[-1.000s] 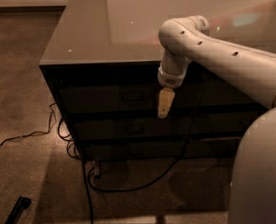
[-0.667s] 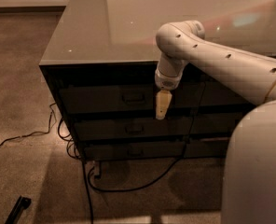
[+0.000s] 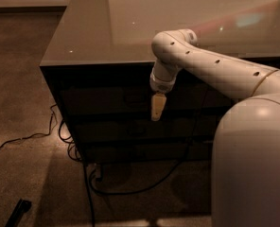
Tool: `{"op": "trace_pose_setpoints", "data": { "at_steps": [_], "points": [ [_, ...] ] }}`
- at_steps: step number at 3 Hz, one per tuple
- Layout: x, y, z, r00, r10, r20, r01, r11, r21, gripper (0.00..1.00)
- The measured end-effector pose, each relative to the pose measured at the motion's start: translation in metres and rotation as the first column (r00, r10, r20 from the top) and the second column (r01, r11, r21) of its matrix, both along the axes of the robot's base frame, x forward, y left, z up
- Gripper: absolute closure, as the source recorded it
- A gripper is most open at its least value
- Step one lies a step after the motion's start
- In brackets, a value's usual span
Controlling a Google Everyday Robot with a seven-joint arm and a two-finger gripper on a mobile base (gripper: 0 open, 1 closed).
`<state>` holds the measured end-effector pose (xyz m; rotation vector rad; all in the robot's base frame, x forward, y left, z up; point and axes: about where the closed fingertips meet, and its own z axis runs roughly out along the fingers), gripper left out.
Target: Open top drawer
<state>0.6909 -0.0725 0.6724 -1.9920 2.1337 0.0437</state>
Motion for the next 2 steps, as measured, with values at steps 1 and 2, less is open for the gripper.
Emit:
{"op": "trace_pose_setpoints", "data": {
  "at_steps": [1, 2],
  "points": [
    [0.000, 0.000, -0.001, 1.0000, -0.001, 0.000, 0.001, 1.000, 0.000, 0.00],
    [0.005, 0.015, -0.016, 0.9992, 0.038, -0.013, -0.038, 0.999, 0.022, 0.00]
  ]
}}
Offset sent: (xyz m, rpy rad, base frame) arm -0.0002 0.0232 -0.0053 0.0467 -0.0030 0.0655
